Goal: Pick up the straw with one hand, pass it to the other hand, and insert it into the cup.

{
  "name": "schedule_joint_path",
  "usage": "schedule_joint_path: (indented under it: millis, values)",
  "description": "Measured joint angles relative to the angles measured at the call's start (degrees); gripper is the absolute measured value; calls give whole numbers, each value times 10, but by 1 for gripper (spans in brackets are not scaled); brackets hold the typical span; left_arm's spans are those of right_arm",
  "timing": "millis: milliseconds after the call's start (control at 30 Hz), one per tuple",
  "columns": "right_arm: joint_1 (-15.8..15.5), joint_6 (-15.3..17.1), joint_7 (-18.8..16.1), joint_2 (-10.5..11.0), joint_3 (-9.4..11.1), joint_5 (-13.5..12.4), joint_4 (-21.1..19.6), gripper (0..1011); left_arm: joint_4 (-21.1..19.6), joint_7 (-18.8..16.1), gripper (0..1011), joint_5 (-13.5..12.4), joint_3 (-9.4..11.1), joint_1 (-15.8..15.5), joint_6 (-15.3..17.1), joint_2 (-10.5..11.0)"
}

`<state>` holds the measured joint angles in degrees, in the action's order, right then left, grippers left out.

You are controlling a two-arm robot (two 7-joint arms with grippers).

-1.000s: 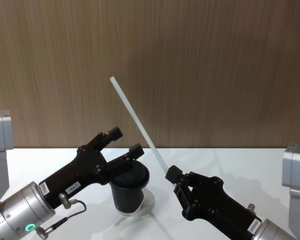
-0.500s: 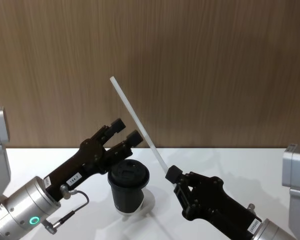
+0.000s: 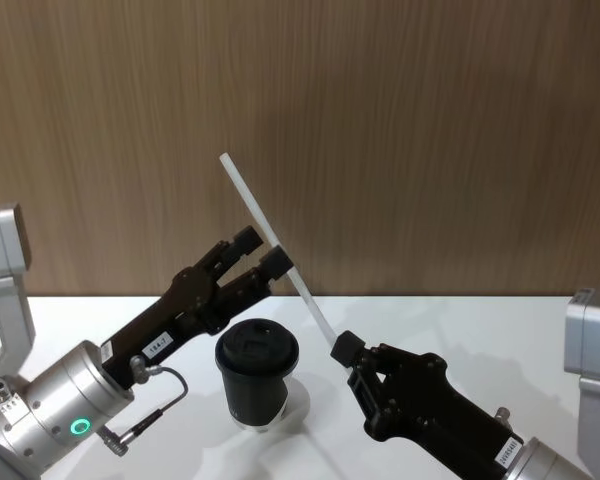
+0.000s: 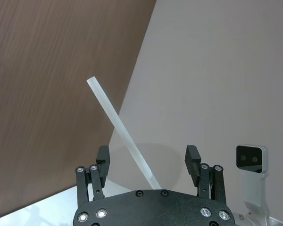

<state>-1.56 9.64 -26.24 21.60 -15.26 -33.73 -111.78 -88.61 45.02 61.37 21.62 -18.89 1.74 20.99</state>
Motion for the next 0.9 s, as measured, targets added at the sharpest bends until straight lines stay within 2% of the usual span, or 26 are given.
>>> schedule_joint_path:
  millis: [667, 900]
  values:
    - [0, 0, 0, 0, 0, 0, 0, 4, 40, 11, 1001, 18, 18, -35, 4, -17]
    - [0, 0, 0, 0, 0, 0, 0, 4, 52, 15, 881, 22, 23, -44, 0, -23]
